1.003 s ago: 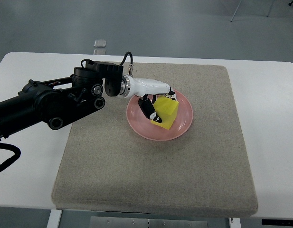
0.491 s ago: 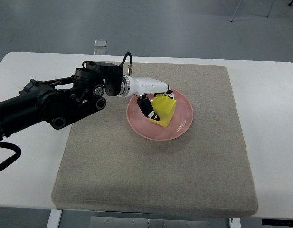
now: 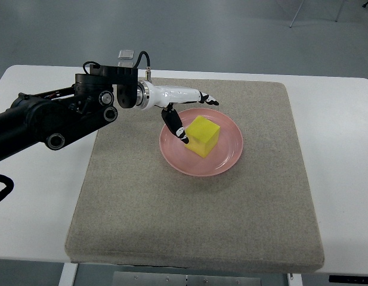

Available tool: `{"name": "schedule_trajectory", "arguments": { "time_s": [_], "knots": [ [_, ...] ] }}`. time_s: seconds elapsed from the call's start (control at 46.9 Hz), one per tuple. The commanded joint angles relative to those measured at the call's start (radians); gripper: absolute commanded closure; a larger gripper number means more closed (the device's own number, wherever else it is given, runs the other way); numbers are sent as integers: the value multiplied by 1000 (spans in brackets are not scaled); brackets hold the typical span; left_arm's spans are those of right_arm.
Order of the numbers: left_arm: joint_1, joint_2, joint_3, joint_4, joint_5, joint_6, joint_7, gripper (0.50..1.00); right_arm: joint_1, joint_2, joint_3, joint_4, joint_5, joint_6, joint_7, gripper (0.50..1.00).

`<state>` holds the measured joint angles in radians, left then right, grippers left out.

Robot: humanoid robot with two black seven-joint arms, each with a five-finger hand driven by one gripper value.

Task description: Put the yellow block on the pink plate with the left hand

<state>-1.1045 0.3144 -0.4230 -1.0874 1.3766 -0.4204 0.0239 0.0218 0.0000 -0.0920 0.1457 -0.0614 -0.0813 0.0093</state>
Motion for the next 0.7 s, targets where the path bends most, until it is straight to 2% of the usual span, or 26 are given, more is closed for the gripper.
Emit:
{"name": "schedule_trajectory", "arguments": {
  "time_s": [0.0, 0.213, 0.363, 0.576, 0.683],
  "knots": [
    [2, 32, -36, 3, -103, -43, 1, 508, 0, 0, 0, 0, 0, 0, 0, 576],
    [12, 144, -88, 11, -371, -49, 1, 506, 0, 0, 0, 0, 0, 0, 0, 576],
    [28, 199, -94, 58, -620, -49, 1, 508, 0, 0, 0, 0, 0, 0, 0, 576],
    [100, 212, -96, 175, -980, -52, 1, 506, 0, 0, 0, 0, 0, 0, 0, 576],
    [126, 219, -96, 193, -1088, -52, 1, 506, 0, 0, 0, 0, 0, 0, 0, 576]
  ]
}}
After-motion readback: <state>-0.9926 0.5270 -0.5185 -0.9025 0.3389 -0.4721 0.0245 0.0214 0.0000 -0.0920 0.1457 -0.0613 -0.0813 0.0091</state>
